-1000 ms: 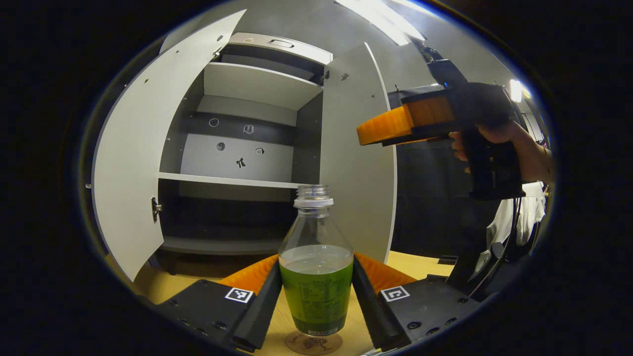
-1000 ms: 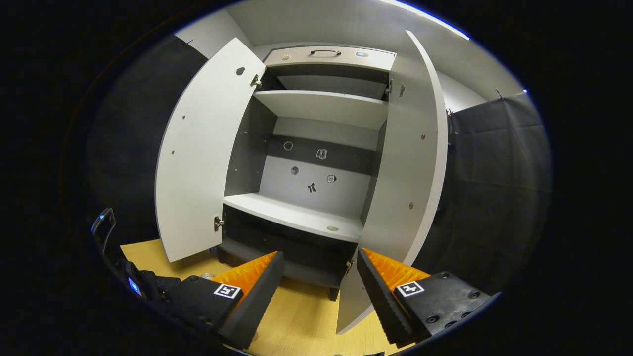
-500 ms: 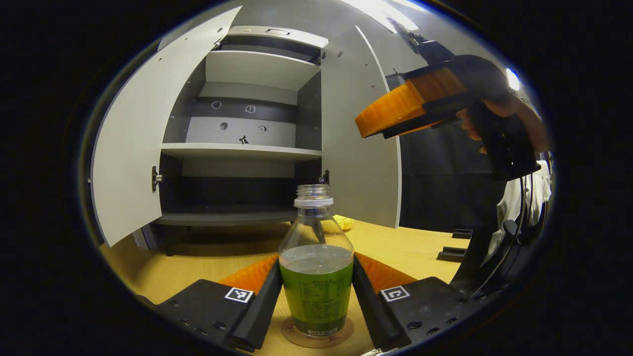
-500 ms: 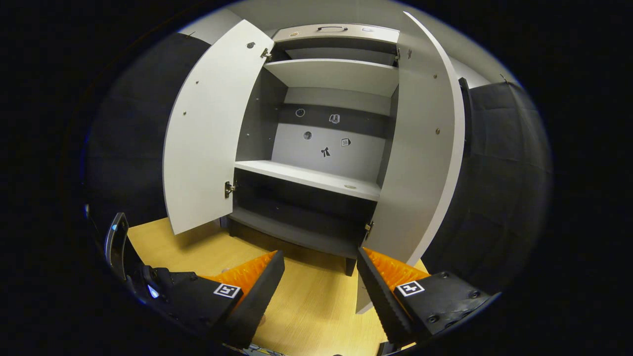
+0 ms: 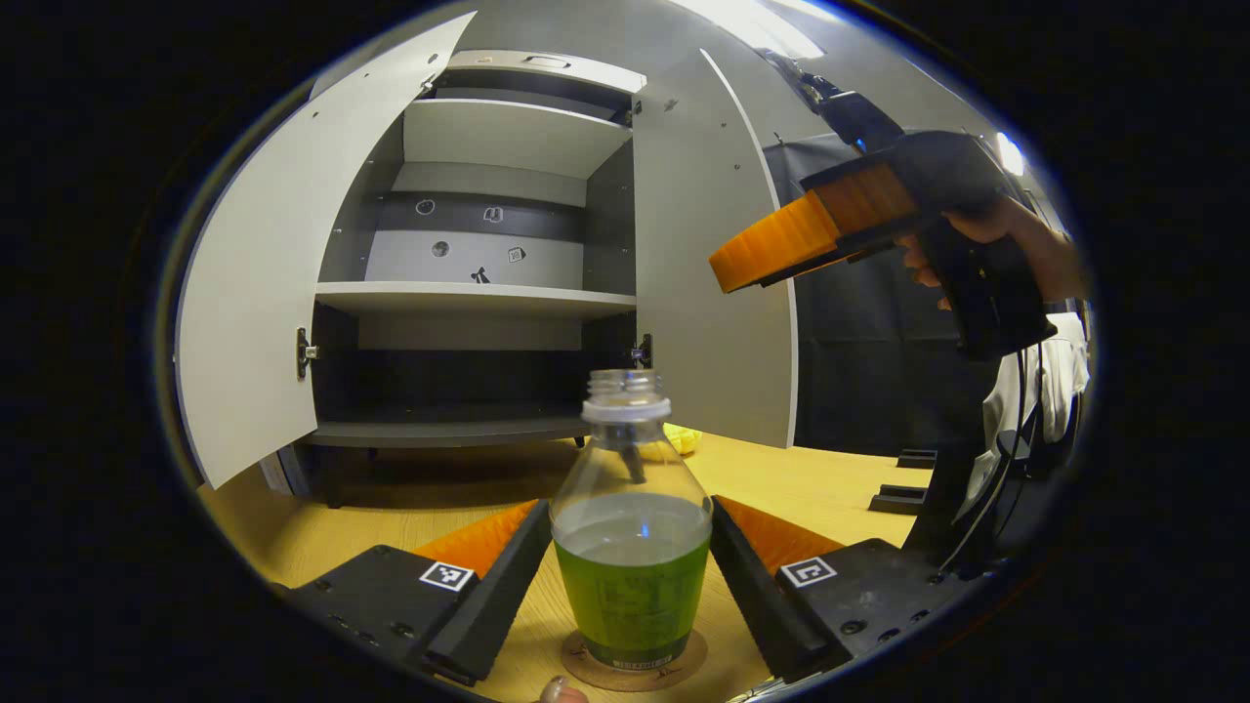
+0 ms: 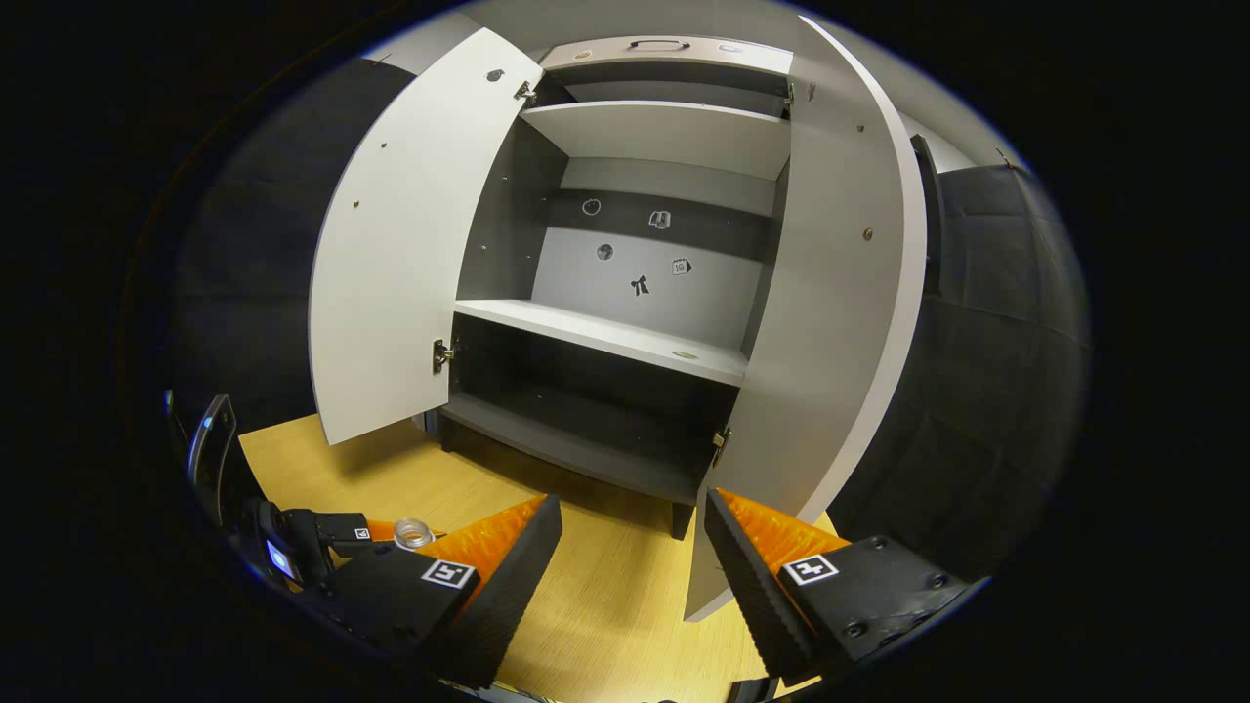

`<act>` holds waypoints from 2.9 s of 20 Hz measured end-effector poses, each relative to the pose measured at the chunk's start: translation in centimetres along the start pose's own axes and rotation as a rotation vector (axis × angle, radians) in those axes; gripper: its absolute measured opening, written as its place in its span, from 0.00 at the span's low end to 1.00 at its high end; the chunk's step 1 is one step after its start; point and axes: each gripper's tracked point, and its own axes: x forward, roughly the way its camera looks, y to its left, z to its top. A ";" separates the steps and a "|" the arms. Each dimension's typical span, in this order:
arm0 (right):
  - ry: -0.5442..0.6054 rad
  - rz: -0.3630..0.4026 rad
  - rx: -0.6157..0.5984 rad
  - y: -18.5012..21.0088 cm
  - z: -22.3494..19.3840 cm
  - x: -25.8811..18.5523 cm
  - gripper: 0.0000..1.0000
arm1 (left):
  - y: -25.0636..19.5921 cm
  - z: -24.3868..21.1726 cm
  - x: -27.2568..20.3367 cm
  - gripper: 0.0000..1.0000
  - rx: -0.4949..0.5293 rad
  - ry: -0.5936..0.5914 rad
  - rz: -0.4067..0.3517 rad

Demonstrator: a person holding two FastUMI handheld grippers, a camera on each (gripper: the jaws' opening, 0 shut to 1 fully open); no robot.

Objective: Grasp the bottle in the cabinet with the left hand and place it on the coaster, then close the right door with the right hand and the left door with the left hand.

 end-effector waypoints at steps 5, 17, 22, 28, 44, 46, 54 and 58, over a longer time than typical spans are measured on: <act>-0.023 0.000 0.030 -1.1 2.4 -0.7 0.98 | 0.6 5.3 0.3 0.98 0.046 -0.028 -0.002; -0.267 -0.191 0.091 -11.3 15.3 -7.6 0.98 | 3.9 22.0 -4.9 0.96 0.070 -0.048 0.023; -0.259 -0.280 0.152 -16.9 14.7 -7.9 0.94 | 8.4 25.5 -8.5 0.96 0.038 -0.039 0.164; -0.255 -0.204 0.182 -17.8 14.6 -4.8 0.98 | 13.9 27.5 -14.7 0.96 0.061 -0.031 0.398; -0.258 -0.022 0.117 -10.5 16.7 -1.6 0.95 | 19.2 26.0 -17.9 0.96 -0.010 -0.007 0.528; -0.266 -0.009 0.130 -9.4 16.9 -0.9 0.95 | 20.3 25.9 -17.7 0.96 0.005 0.007 0.524; -0.291 0.048 0.157 -4.3 18.8 4.0 0.95 | 26.2 27.6 -18.5 0.94 0.005 0.002 0.552; -0.349 0.064 0.174 -2.6 21.1 3.8 0.98 | 29.7 28.7 -19.8 0.96 0.027 -0.008 0.584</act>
